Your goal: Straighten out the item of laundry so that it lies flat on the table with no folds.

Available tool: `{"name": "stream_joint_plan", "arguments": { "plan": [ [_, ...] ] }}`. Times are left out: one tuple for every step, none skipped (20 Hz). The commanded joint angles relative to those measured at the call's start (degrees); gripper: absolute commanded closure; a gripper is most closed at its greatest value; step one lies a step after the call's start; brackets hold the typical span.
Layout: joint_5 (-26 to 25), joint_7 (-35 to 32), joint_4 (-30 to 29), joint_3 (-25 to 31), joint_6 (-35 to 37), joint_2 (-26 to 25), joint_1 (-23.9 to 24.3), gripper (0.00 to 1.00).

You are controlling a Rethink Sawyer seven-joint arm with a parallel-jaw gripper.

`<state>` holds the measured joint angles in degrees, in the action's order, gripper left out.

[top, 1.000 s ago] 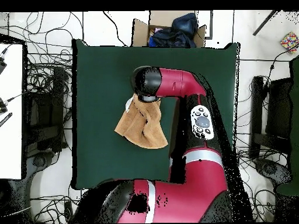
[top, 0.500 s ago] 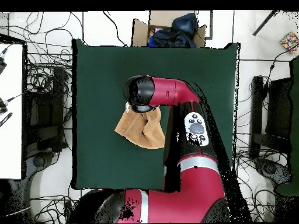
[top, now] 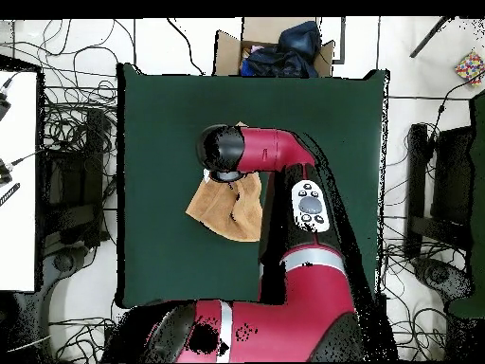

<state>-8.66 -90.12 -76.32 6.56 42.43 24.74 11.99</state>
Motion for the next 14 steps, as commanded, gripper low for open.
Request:
{"name": "stream_joint_plan", "arguments": {
  "plan": [
    [-0.40, -9.56, 1.39, 0.14, -4.26, -5.77, -0.71, 0.00],
    [-0.41, -9.32, 2.03, 0.19, -4.83, -6.91, -0.53, 0.00],
    [-0.51, -9.03, 3.14, 0.18, -5.35, -8.26, -0.42, 0.00],
    [-0.62, -8.72, 4.17, 0.18, -5.84, -9.47, -0.29, 0.00],
    [-0.68, -8.27, 5.07, 0.33, -6.25, -10.67, -0.02, 0.00],
    [-0.75, -7.88, 6.02, 0.34, -6.39, -11.85, 0.16, 0.00],
    [-0.74, -7.42, 7.10, 0.27, -5.79, -13.01, 0.31, 0.00],
    [-0.78, -7.08, 7.68, 0.26, -5.92, -13.86, 0.52, 0.00],
    [-0.83, -6.95, 8.15, 0.16, -6.09, -14.45, 0.64, 0.00],
    [-0.86, -6.76, 8.43, 0.17, -6.39, -14.88, 0.81, 0.00],
    [-0.99, -6.86, 8.53, 0.00, -6.93, -15.23, 0.86, 0.00],
    [-1.23, -7.19, 8.60, -0.41, -7.61, -15.16, 0.72, 0.00],
    [-1.34, -7.10, 8.81, -0.52, -7.89, -15.24, 0.80, 0.00],
    [-1.30, -6.59, 9.29, -0.34, -7.62, -15.53, 1.03, 0.00]
  ]
}}
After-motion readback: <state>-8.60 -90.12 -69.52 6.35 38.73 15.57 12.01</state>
